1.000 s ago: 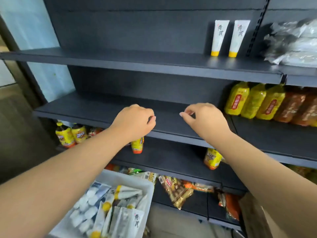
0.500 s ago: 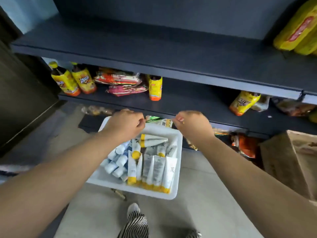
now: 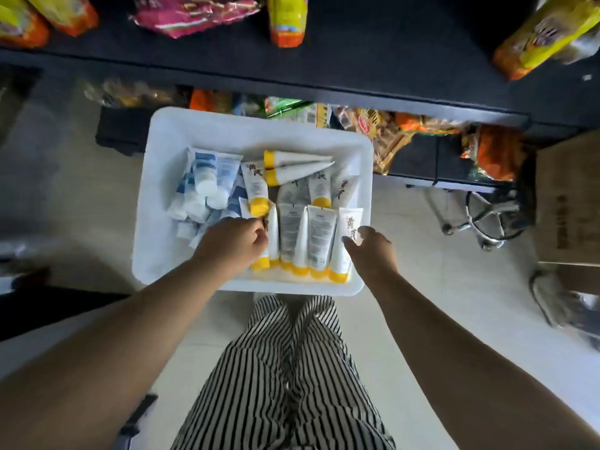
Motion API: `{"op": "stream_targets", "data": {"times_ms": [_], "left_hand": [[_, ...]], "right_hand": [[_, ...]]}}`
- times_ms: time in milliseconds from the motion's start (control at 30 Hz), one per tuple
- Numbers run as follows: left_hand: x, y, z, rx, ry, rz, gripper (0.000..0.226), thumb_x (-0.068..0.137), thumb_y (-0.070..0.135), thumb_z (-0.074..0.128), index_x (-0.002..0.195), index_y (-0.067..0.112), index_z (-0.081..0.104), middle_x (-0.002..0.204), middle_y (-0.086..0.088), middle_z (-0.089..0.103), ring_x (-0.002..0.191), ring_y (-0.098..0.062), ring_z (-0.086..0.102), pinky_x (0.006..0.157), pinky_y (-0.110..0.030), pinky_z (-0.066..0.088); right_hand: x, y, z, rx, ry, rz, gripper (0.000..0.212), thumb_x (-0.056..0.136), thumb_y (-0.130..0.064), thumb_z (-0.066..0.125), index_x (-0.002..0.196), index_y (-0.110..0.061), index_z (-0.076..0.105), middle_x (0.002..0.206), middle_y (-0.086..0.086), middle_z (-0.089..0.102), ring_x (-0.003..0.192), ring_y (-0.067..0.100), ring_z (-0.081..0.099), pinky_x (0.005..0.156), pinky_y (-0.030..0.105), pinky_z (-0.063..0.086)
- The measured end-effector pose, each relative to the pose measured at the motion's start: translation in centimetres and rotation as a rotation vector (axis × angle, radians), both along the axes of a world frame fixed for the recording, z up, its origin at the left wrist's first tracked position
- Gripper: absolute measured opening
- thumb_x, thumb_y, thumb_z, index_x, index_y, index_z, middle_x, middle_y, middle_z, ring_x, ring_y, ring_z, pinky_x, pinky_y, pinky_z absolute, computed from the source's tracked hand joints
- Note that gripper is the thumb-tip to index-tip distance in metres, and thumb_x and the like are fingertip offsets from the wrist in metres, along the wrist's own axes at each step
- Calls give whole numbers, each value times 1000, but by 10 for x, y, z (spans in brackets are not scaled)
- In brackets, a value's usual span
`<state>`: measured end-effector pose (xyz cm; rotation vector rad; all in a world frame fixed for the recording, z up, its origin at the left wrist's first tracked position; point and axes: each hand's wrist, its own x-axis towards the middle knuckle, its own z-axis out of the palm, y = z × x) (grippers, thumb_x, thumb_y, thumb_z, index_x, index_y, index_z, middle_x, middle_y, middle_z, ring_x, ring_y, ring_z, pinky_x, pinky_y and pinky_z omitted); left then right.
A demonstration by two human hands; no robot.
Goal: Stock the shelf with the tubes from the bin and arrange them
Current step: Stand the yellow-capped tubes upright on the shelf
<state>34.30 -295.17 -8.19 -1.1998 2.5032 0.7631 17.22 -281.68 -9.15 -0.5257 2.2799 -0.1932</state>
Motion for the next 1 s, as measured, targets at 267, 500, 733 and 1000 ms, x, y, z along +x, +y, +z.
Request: {"op": "stream_targets", "data": {"times_ms": [267,500,733,1000], "left_hand": [[-24,30,-36,231,-20,150,30,93,27,47,111,10,62,116,-10,66,108,-27,60,86,-33,47],[-46,67,-64,491,133,437,32,95,24,46,120,10,59,127,-6,60,117,-19,54,88,-21,38],[-59,84,-85,634,238,761,37,96,25,41,126,9,54,125,-11,59,113,-20,56,102,-39,42],[-70,95,-88,566,237,754,41,97,30,35,131,12,52,136,-6,53,128,-20,46,108,-33,35]], "right_hand": [[18,7,-46,-270,-97,-349,32,96,-24,47,122,-11,59,130,4,58,122,20,52,94,21,37],[7,9,-65,-277,-83,-435,22,90,-28,55,104,-15,63,102,2,64,94,19,57,67,20,32],[-7,1,-67,-112,-202,-319,42,83,-40,62,109,-7,61,92,7,62,89,25,57,71,28,41],[-2,20,-62,-304,-126,-515,28,79,-32,69,94,-16,51,79,-6,55,76,15,52,64,20,34]]}}
